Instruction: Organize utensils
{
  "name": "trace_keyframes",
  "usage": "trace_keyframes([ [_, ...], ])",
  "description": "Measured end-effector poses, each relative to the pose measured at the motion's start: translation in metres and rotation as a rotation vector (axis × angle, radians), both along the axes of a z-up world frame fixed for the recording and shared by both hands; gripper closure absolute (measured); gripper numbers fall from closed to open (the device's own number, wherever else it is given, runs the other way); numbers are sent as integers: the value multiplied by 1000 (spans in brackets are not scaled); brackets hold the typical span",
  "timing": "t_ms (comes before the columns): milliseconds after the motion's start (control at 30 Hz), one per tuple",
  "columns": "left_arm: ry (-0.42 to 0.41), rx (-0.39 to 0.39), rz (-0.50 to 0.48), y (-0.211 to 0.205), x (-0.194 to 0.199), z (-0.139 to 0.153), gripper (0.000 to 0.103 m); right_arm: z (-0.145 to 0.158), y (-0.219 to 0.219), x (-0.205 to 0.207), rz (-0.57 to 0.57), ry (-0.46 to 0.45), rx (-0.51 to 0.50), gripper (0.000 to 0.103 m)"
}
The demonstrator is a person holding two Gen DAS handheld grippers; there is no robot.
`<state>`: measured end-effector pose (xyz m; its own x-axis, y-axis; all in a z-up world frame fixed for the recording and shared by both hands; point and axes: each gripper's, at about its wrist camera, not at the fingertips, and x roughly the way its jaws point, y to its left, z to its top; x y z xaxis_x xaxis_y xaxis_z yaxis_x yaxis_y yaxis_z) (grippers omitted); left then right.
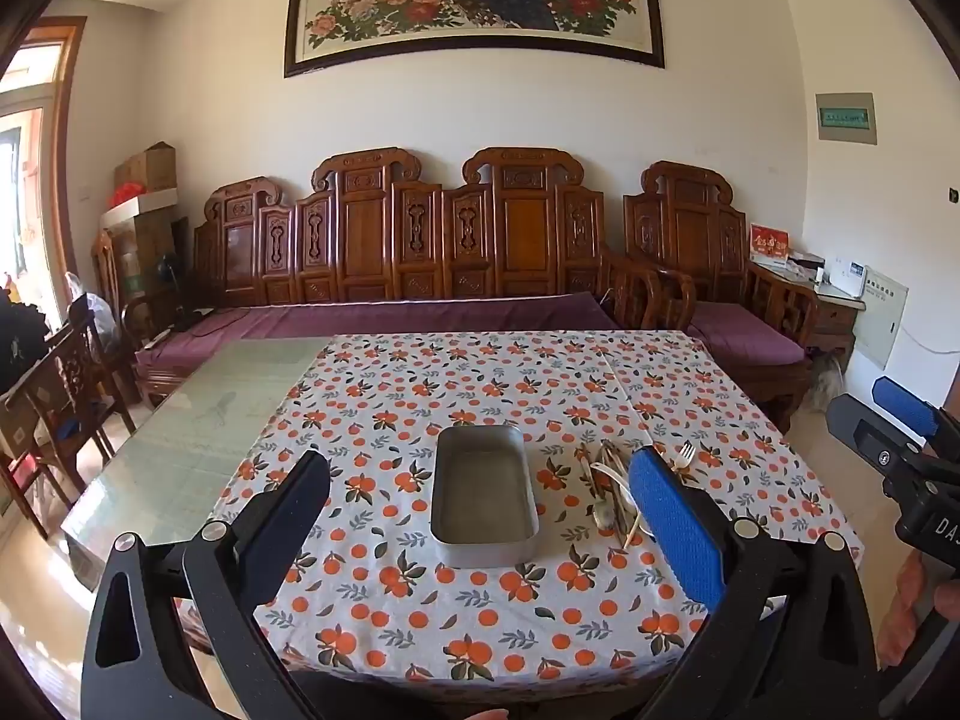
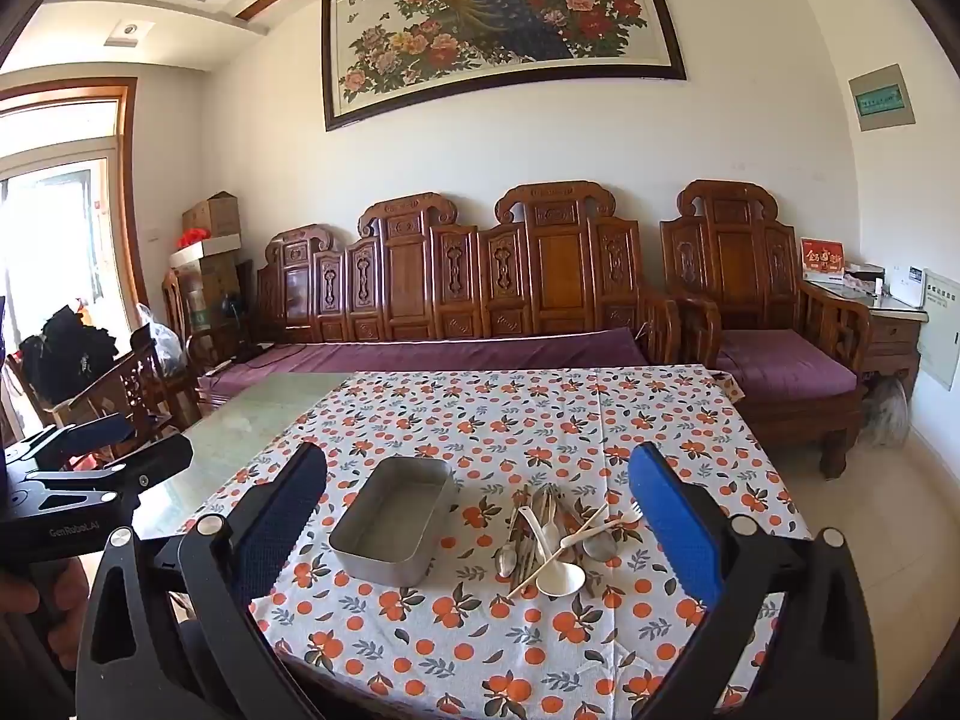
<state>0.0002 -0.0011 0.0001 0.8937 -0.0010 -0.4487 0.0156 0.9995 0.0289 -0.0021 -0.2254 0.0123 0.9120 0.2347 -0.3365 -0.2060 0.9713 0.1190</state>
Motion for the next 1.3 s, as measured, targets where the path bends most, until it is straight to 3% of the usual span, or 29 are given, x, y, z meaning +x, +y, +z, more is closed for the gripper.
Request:
trace_keyframes([
  [1300,-17,-16,-1,-7,-1,8,6,0,2,0,1,2,-10,2],
])
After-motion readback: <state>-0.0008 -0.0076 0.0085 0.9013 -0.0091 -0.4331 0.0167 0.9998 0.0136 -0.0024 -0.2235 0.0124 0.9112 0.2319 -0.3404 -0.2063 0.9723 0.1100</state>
